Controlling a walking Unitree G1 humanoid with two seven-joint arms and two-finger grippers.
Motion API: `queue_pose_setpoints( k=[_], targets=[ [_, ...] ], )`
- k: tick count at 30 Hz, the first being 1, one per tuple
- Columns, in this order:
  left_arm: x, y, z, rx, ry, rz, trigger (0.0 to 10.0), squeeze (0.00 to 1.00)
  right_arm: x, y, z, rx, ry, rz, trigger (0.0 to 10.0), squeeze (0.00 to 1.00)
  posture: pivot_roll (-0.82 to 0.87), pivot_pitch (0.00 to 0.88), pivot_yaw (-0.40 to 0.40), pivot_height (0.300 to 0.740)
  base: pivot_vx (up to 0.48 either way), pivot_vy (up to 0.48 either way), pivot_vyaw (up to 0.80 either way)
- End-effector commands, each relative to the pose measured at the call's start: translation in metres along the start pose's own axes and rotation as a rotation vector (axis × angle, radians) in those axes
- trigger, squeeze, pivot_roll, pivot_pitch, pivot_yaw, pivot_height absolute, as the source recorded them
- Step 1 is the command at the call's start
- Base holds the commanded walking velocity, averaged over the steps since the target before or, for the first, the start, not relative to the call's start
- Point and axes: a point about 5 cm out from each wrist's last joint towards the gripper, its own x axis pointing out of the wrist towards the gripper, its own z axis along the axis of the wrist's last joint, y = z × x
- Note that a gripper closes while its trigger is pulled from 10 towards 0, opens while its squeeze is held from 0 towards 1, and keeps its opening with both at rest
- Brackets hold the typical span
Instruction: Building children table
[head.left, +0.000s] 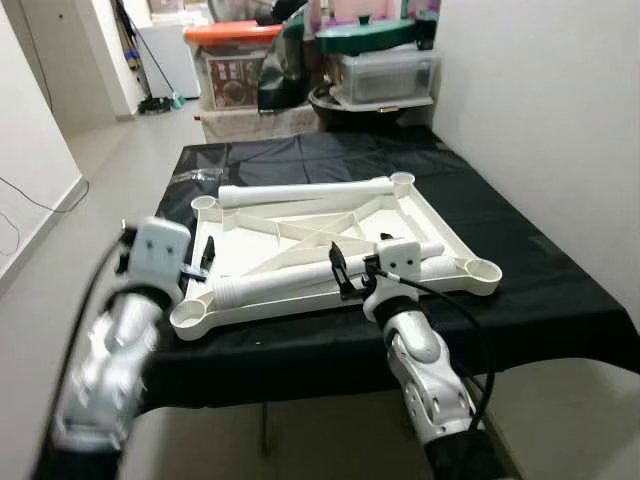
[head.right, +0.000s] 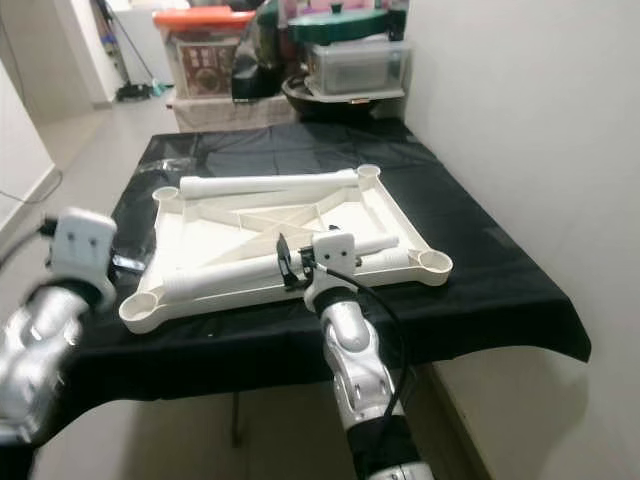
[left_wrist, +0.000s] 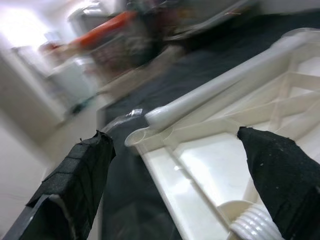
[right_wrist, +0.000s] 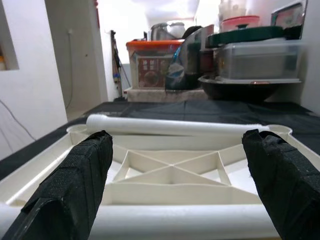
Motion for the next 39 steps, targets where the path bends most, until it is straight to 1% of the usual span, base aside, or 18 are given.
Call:
queue_pose_setpoints(
  k=[1, 2, 4, 5, 7, 8, 9, 11, 13, 18, 21, 25, 26, 31, 32, 35, 37, 39],
  targets=[
    [0.006, -0.008, -0.012, -0.009, 0.062, -0.169, 10.0, 1.00, 0.001, -0.002, 0.001, 0.020, 0.008, -0.022, 10.0, 0.00, 0.09, 0.000, 0.054, 0.740, 0.000, 0.000, 0.00],
    [0.011, -0.009, -0.012, -0.014, 0.078, -0.252, 10.0, 1.00, 0.000, -0.002, 0.002, 0.023, 0.006, -0.025, 10.0, 0.00, 0.09, 0.000, 0.064, 0.740, 0.000, 0.000, 0.00],
    [0.013, -0.009, -0.012, -0.020, 0.088, -0.307, 10.0, 1.00, 0.000, -0.002, 0.004, 0.026, 0.004, -0.028, 10.0, 0.00, 0.09, 0.000, 0.064, 0.740, 0.000, 0.000, 0.00],
    [0.015, -0.009, -0.013, -0.030, 0.122, -0.382, 10.0, 0.00, -0.002, -0.002, 0.005, 0.028, 0.002, -0.029, 10.0, 0.00, 0.09, 0.000, 0.075, 0.740, 0.000, 0.000, 0.00],
    [0.015, -0.009, -0.013, -0.030, 0.122, -0.382, 10.0, 0.00, -0.002, -0.002, 0.005, 0.028, 0.002, -0.029, 10.0, 0.00, 0.09, 0.000, 0.075, 0.740, 0.000, 0.000, 0.00],
    [0.017, -0.009, -0.015, -0.038, 0.156, -0.456, 10.0, 0.00, -0.003, -0.002, 0.006, 0.031, 0.004, -0.031, 10.0, 0.00, 0.09, 0.000, 0.084, 0.740, 0.000, 0.000, 0.00],
    [0.017, -0.009, -0.015, -0.038, 0.156, -0.456, 10.0, 0.00, -0.003, -0.002, 0.006, 0.031, 0.004, -0.031, 10.0, 0.00, 0.09, 0.000, 0.084, 0.740, 0.000, 0.000, 0.00],
    [0.021, -0.004, -0.017, -0.042, 0.242, -0.619, 10.0, 0.00, -0.007, -0.002, 0.007, 0.035, 0.015, -0.034, 10.0, 0.00, 0.10, 0.050, 0.094, 0.740, 0.000, 0.000, 0.00],
    [0.026, 0.011, -0.022, -0.017, 0.335, -0.722, 10.0, 0.00, -0.012, -0.004, 0.004, 0.038, 0.039, -0.040, 10.0, 0.00, 0.11, 0.081, 0.106, 0.740, 0.000, 0.000, 0.00],
    [0.028, 0.026, -0.025, 0.024, 0.412, -0.772, 10.0, 0.00, -0.017, -0.006, 0.003, 0.040, 0.057, -0.047, 10.0, 0.00, 0.11, 0.097, 0.115, 0.740, 0.000, 0.000, 0.00],
    [0.023, 0.035, -0.032, 0.076, 0.514, -0.853, 10.0, 0.00, -0.020, -0.006, 0.003, 0.040, 0.068, -0.053, 10.0, 0.00, 0.10, 0.111, 0.135, 0.740, 0.000, 0.000, 0.00],
    [0.022, 0.040, -0.038, 0.109, 0.560, -0.848, 10.0, 0.00, -0.023, -0.007, 0.003, 0.042, 0.075, -0.062, 10.0, 0.00, 0.11, 0.115, 0.143, 0.740, 0.000, 0.000, 0.00],
    [0.019, 0.042, -0.044, 0.147, 0.603, -0.862, 10.0, 0.00, -0.026, -0.008, 0.002, 0.044, 0.081, -0.067, 10.0, 0.00, 0.11, 0.120, 0.144, 0.740, 0.000, 0.000, 0.00],
    [0.017, 0.044, -0.051, 0.169, 0.642, -0.884, 10.0, 0.00, -0.029, -0.008, 0.004, 0.047, 0.089, -0.068, 10.0, 0.00, 0.10, 0.128, 0.140, 0.740, 0.000, 0.000, 0.00],
    [0.019, 0.046, -0.057, 0.218, 0.657, -0.869, 10.0, 0.00, -0.031, -0.008, 0.005, 0.050, 0.092, -0.068, 10.0, 0.00, 0.10, 0.131, 0.143, 0.740, 0.000, 0.000, 0.00],
    [0.020, 0.046, -0.060, 0.242, 0.655, -0.853, 10.0, 0.00, -0.031, -0.008, 0.006, 0.051, 0.092, -0.067, 10.0, 0.00, 0.10, 0.131, 0.143, 0.740, 0.000, 0.000, 0.00],
    [0.030, 0.043, -0.051, 0.238, 0.574, -0.817, 10.0, 0.00, -0.032, -0.009, 0.008, 0.051, 0.092, -0.066, 10.0, 0.00, 0.09, 0.137, 0.142, 0.740, 0.000, 0.000, 0.00],
    [0.034, 0.042, -0.047, 0.237, 0.544, -0.805, 10.0, 0.00, -0.032, -0.009, 0.009, 0.050, 0.094, -0.066, 10.0, 0.00, 0.09, 0.137, 0.142, 0.740, 0.000, 0.000, 0.00]
  ],
)
